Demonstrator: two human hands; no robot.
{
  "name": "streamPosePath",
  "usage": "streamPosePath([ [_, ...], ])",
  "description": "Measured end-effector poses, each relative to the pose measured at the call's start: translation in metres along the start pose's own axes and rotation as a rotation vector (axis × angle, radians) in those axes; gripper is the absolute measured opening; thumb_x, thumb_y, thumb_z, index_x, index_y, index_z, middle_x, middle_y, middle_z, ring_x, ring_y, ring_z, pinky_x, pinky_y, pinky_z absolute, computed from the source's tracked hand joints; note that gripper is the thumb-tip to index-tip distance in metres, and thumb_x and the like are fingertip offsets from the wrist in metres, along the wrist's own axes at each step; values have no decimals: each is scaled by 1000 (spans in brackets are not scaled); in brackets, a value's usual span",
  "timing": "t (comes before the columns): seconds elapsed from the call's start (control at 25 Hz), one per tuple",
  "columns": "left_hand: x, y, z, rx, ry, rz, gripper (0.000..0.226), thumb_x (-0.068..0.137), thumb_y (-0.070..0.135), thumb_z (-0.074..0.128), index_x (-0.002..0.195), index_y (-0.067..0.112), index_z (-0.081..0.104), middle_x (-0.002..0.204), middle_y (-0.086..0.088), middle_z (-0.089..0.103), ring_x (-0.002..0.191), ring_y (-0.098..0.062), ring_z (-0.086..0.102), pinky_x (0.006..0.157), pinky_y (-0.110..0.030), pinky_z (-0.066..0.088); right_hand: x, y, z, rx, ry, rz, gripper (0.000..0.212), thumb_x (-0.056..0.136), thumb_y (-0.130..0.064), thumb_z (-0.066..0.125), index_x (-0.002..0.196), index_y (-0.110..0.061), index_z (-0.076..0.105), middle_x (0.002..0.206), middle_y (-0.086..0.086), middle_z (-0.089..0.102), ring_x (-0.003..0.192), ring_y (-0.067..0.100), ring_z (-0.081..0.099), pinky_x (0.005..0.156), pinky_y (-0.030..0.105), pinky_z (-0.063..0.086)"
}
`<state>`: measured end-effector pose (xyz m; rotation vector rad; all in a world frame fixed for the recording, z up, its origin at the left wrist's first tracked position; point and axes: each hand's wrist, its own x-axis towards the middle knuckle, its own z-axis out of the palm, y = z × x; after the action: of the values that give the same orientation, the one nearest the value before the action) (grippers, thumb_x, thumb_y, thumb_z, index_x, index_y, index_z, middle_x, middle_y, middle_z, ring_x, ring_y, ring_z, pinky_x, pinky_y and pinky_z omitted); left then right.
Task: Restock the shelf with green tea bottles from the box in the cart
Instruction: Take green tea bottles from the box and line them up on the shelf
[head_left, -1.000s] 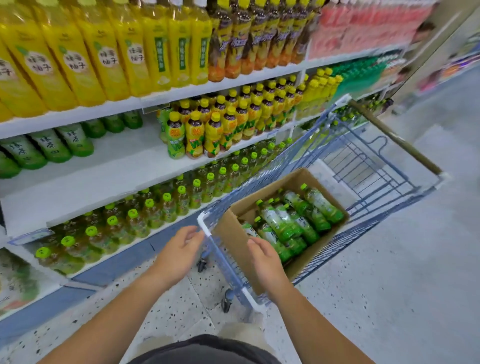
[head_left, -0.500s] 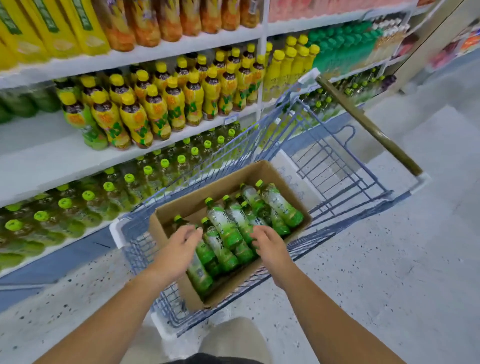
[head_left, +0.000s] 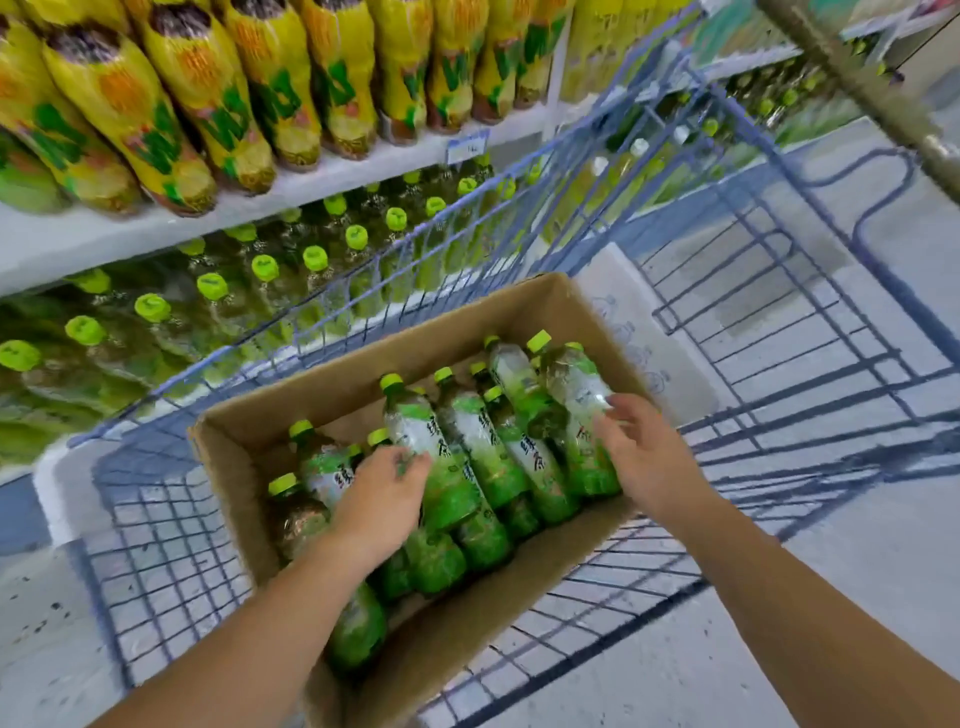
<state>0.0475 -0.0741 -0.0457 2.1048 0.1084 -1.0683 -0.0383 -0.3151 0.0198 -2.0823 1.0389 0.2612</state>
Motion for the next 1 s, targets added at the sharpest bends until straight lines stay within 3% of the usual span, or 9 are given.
streamPosePath([
  [0.08, 25, -11, 10, 23, 55, -20, 56, 100, 55, 43, 138, 15, 44, 110, 2, 57, 84, -13, 57, 76, -35, 42, 30, 9, -2, -205, 37, -67, 49, 96, -40, 57, 139, -17, 51, 132, 2, 59, 123, 22, 55, 105, 38, 43],
  [0.24, 65, -28, 31, 11, 152, -53, 75, 77, 77, 52, 115, 12, 55, 104, -15, 63, 75, -27, 62, 57, -34, 43, 69, 28, 1, -436, 8, -79, 55, 83, -45, 65, 131, -19, 57, 121, 8, 66, 113, 29, 61, 95, 38, 49],
  [0.36, 73, -14, 36, 44, 146, -159, 90, 72, 76, 63, 121, 2, 51, 116, -18, 62, 87, -31, 65, 61, -34, 47, 82, 27, 5, -466, -66, -3, 63, 80, -37, 76, 133, -15, 51, 122, 11, 63, 111, 32, 59, 93, 39, 48],
  [0.48, 84, 1, 34, 60, 154, -230, 64, 73, 61, 78, 80, 1, 55, 90, -12, 66, 77, -27, 67, 69, -34, 57, 89, 28, 12, -516, -81, 15, 62, 76, -38, 80, 123, -13, 48, 119, 12, 61, 105, 31, 56, 84, 37, 45],
  [0.56, 91, 4, 35, 16, 133, -268, 66, 68, 55, 83, 96, 0, 60, 109, -12, 64, 95, -29, 66, 82, -41, 60, 91, 28, 17, -603, -56, 25, 58, 76, -43, 80, 113, -13, 48, 113, 13, 61, 103, 33, 56, 79, 37, 43],
  [0.64, 91, 4, 35, -11, 115, -330, 96, 63, 55, 85, 135, 2, 50, 142, -15, 44, 115, -31, 56, 89, -43, 58, 88, 27, 20, -569, -30, 45, 57, 75, -46, 80, 110, -12, 51, 107, 11, 62, 98, 32, 57, 78, 37, 45],
  [0.8, 70, 3, 42, 56, 73, -298, 106, 73, 49, 81, 153, 7, 25, 161, -13, 10, 131, -38, 43, 88, -34, 49, 66, 31, 28, -100, -97, 157, 34, 72, -34, 81, 92, -10, 69, 89, 8, 72, 86, 27, 67, 77, 40, 57],
  [0.88, 64, -2, 43, 72, 60, -249, 103, 74, 48, 80, 152, 7, 26, 160, -15, 14, 133, -38, 42, 84, -34, 45, 56, 34, 38, 73, -157, 234, 44, 63, -36, 81, 99, -12, 71, 93, 10, 74, 88, 31, 71, 82, 49, 60],
  [1.0, 62, -10, 27, 54, 70, -185, 94, 67, 48, 81, 138, 3, 39, 134, -19, 51, 110, -34, 58, 63, -31, 47, 48, 31, 59, 217, -261, 292, 84, 50, -42, 77, 127, -22, 54, 115, 4, 67, 102, 30, 67, 89, 53, 56],
])
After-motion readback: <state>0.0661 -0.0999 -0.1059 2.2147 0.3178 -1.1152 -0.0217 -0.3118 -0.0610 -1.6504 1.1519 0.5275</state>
